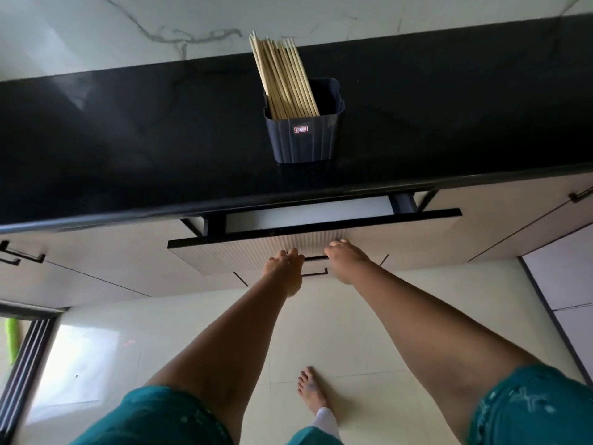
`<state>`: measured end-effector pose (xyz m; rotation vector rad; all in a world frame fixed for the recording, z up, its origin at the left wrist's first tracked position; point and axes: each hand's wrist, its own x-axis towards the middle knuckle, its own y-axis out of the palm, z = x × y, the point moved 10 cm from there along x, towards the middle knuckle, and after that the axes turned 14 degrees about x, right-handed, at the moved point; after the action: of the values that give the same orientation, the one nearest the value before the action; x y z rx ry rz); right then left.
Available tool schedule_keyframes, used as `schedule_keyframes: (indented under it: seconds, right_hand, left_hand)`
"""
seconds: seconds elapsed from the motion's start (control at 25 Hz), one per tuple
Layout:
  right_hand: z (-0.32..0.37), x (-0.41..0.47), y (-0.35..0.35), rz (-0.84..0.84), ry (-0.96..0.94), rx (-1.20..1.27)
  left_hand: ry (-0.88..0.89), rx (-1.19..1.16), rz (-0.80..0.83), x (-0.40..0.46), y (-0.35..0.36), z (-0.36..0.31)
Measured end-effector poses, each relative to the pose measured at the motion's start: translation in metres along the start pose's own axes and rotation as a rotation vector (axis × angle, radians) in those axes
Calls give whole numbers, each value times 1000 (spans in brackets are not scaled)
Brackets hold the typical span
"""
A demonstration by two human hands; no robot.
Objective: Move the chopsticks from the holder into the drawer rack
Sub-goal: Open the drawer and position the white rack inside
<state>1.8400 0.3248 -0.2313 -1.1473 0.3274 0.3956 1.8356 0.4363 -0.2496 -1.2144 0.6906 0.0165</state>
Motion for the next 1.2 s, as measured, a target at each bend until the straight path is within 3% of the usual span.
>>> schedule_keyframes:
  seconds: [0.32, 0.68, 1.04, 1.12, 1.2]
  right_hand:
    - [-14, -167, 97, 10, 8, 125]
    - [-17, -314, 194, 118, -3, 32]
    - [-16, -341, 218, 193, 1, 26]
    - [-15, -346, 211, 194, 54, 61]
    - [-6, -349, 184, 91, 67, 102]
  left_hand:
    - [30, 158, 117, -157, 89, -80]
    - [-11, 68, 202, -299, 162, -155]
    - [-37, 22, 202, -317, 160, -165]
    - [-30, -79, 212, -319, 154, -167]
    - [-13, -291, 128, -318, 134, -168]
